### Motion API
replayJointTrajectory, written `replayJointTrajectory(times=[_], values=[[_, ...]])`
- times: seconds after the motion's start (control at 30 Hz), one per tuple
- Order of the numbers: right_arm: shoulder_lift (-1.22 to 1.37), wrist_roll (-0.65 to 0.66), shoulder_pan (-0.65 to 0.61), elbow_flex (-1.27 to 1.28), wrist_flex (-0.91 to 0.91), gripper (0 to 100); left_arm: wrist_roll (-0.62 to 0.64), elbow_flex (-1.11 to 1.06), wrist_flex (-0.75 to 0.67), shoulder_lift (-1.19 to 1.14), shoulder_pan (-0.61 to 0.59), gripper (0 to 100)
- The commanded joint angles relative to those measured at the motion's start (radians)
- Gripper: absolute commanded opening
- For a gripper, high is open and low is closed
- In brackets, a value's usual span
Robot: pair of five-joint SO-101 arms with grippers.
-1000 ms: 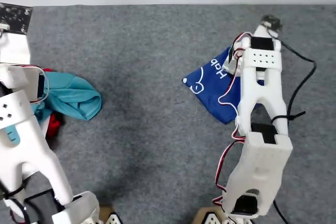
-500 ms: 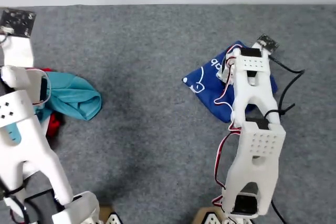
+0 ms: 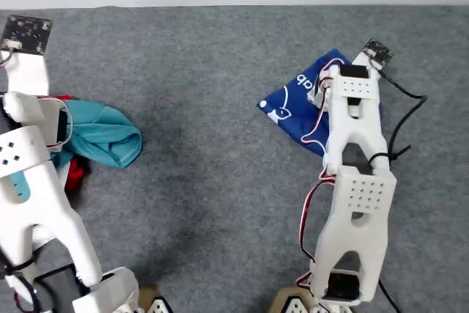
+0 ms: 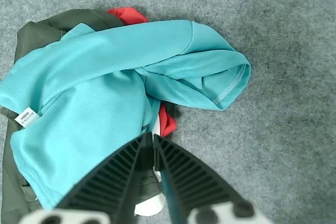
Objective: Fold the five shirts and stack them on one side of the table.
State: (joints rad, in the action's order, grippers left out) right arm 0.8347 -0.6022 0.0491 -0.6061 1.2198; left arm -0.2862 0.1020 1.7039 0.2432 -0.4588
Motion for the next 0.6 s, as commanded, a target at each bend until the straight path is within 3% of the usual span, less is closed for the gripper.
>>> replayJointTrajectory(times=[0.0,0.37,0.57], values=[[-0.018,0.084,0.018,-0.129,0.097,0.9,-0.014,0.008,-0.025,0.032,-0.002,0],[-0.010,0.577,0.217,-0.482,0.547,0.9,-0.014,0.008,-0.023,0.032,-0.002,0],[-0.016,0.842,0.415,-0.503,0.573,0.9,-0.014,0.008,-0.023,0.032,-0.002,0]])
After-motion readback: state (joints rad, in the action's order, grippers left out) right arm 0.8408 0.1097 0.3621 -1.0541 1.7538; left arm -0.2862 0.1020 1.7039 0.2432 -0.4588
